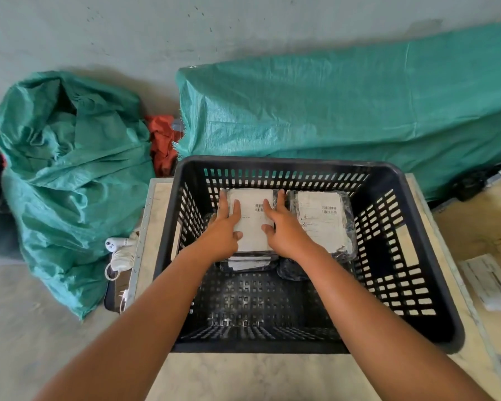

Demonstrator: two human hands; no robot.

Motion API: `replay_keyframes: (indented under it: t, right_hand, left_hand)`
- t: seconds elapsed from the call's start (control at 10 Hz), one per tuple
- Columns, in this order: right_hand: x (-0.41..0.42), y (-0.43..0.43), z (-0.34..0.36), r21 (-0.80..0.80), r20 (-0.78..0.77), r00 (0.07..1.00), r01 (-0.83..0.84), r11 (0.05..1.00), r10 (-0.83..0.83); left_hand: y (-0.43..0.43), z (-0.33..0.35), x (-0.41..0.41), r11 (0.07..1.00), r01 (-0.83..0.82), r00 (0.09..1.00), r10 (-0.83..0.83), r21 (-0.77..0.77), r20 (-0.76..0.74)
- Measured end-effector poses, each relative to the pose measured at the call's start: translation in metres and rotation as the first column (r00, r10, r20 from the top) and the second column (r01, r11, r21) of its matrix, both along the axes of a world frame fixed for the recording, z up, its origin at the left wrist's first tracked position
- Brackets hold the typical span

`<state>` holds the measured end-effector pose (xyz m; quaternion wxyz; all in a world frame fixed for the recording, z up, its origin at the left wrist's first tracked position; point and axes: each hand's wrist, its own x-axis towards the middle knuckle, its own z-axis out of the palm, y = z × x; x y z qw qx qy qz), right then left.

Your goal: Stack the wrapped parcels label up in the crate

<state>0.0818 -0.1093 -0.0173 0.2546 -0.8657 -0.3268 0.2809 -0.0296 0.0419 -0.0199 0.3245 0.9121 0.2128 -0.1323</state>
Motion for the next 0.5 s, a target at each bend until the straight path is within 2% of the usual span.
replay_keyframes:
  t: [0.1, 0.2, 0.3, 0.4, 0.5]
  right_hand:
    - [0.002, 0.003, 0.001, -0.064, -0.004, 0.999, -0.039, 0.997, 0.039]
    - [0.005, 0.008, 0.003, -0.131, -0.022, 0.999, -0.052, 0.990, 0.049]
    - [0.005, 0.012, 0.013, -0.154, -0.053, 0.998, -0.046, 0.987, 0.038]
    - [0.001, 0.015, 0.024, -0.149, -0.065, 0.998, 0.008, 0.989, -0.018]
    - [-0.006, 0.008, 0.047, 0.034, -0.030, 0.984, 0.178, 0.983, -0.177]
  left_hand:
    - [0.000, -0.002, 0.002, 0.997, 0.073, 0.997, -0.072, 0.037, -0.029]
    - [0.009, -0.003, 0.004, 0.997, 0.024, 0.999, -0.027, -0.076, -0.041]
    - [0.008, 0.006, 0.003, 0.994, 0.023, 0.999, -0.028, -0.104, -0.043]
    - [0.005, 0.019, 0.007, 0.999, 0.013, 0.995, -0.017, -0.046, -0.097]
    - [0.001, 0.045, 0.013, 0.998, -0.037, 0.996, 0.041, 0.043, -0.082]
